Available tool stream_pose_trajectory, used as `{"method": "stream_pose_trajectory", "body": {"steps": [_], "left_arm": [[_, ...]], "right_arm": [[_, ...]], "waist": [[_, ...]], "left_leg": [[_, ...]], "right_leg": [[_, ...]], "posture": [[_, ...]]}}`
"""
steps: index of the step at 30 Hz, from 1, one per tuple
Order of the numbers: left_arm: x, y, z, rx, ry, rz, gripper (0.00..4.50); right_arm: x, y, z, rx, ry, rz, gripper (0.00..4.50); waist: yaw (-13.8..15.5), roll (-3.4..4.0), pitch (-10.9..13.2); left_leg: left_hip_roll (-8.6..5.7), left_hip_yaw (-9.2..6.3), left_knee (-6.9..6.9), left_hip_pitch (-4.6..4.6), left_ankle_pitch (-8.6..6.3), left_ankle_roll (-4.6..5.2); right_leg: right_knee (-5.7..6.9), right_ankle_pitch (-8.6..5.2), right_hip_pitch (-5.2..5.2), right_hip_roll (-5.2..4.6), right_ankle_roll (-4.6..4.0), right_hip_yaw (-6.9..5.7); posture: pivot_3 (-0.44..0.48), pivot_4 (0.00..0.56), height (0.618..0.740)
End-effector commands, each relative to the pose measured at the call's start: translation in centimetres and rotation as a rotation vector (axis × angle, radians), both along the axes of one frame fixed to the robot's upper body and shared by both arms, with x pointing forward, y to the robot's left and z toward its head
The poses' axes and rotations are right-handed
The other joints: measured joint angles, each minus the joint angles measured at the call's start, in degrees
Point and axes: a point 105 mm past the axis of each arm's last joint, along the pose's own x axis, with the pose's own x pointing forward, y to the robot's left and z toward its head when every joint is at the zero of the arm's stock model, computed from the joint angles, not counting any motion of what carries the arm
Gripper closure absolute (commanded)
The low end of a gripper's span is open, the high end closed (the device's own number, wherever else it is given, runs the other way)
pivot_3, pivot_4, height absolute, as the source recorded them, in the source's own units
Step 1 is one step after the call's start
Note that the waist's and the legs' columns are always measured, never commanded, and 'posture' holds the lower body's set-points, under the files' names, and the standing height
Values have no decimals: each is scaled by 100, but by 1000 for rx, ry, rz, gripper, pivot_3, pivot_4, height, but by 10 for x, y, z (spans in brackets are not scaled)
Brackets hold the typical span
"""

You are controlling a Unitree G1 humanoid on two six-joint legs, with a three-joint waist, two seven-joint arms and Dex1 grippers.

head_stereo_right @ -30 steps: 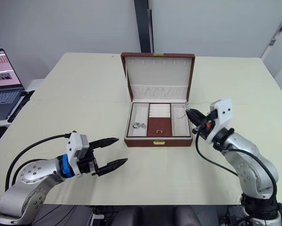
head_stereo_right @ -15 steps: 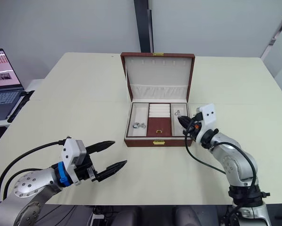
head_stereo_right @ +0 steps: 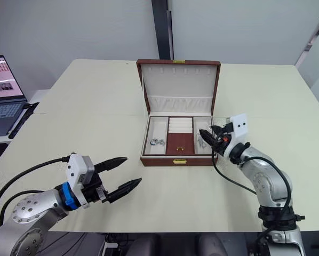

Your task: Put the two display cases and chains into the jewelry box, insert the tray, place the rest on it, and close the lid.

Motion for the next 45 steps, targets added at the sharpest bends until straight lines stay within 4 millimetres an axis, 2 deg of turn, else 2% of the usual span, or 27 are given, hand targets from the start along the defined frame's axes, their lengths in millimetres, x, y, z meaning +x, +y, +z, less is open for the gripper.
{"method": "stream_pose_trajectory", "body": {"steps": [1, 2, 8, 11, 14, 18, 21, 22, 24, 25, 30, 37, 41, 45], "left_arm": [[3, 11, 3, -4, 1, 15, 0], [4, 15, 3, -12, 8, 23, 0], [20, 54, 6, -41, 20, 119, 0], [34, 84, 4, -23, 19, 222, 0], [46, 107, 2, 2, 5, 320, 0], [60, 118, 1, 18, -14, 391, 0], [73, 107, -4, 44, -14, 402, 0], [77, 101, -5, 45, -15, 400, 0], [85, 92, -7, 58, -14, 404, 384], [87, 87, -8, 63, -15, 399, 615], [100, 66, -12, 69, -10, 369, 2255], [116, 33, -8, 33, -23, 282, 4448], [119, 20, -6, 18, -23, 236, 4494], [119, 5, -5, 2, -22, 182, 4494]], "right_arm": [[-8, -10, 19, -22, -96, 39, 404], [-9, -16, 19, -35, -99, 46, 24], [-16, -55, 18, -165, -116, 113, 24], [-9, -81, 12, -237, -115, 50, 24], [-4, -98, 1, -287, -90, 12, 24], [2, -109, -4, -319, -89, -25, 24], [10, -110, -4, -324, -97, -50, 24], [12, -108, -4, -324, -98, -50, 193], [15, -103, -6, -323, -100, -43, 594], [16, -100, -6, -318, -100, -37, 966], [22, -81, -13, -300, -98, -10, 2615], [24, -58, -21, -278, -91, 45, 4374], [23, -45, -19, -255, -98, 82, 4466], [14, -23, -28, -244, -56, 181, 4466]], "waist": [[0, 0, 0], [1, 1, 1], [6, 9, 7], [5, 9, 8], [0, 9, 9], [-1, 12, 13], [1, 12, 14], [1, 12, 14], [2, 12, 14], [3, 12, 14], [0, 12, 14], [8, 12, 13], [-1, 12, 13], [4, 12, 13]], "left_leg": [[0, 0, 0, 0, 0, 0], [1, -1, 0, 0, 0, 0], [0, 0, -1, 0, 0, 1], [2, -1, -1, 2, 0, 1], [2, 0, -1, 0, 0, 1], [2, 4, -1, -2, 0, 1], [2, 2, 0, -3, 0, 0], [0, 3, 0, -3, 0, 0], [-1, 3, 1, -3, 0, 0], [1, 1, 1, -7, 0, 0], [4, 0, 1, -14, 0, 0], [-1, 1, 4, -18, 1, -1], [1, 1, 4, -18, 1, -2], [-1, 0, 5, -18, 1, -2]], "right_leg": [[-1, 0, 0, 0, 0, 0], [-3, 0, 0, 0, 0, -1], [-9, 0, 3, 0, 0, -3], [-10, 0, 4, 2, 0, -4], [-10, 0, 2, 2, 0, -4], [-11, 0, 0, -1, 0, -1], [-10, 1, 1, -2, 0, -3], [-10, 1, 1, -3, 1, -1], [-10, 1, 2, -4, 1, -2], [-11, 1, 0, -4, 1, -4], [-10, 1, -6, -2, 0, -5], [-11, 2, -8, -5, 1, -6], [-10, 2, -9, -4, 1, -6], [-10, 2, -8, -4, 1, -6]], "posture": [[0, 150, 740], [0, 150, 740], [0, 150, 740], [0, 150, 740], [0, 150, 740], [0, 150, 740], [0, 150, 740], [0, 150, 740], [0, 150, 740], [0, 150, 740], [0, 150, 740], [0, 150, 740], [0, 150, 740], [0, 150, 740]]}}
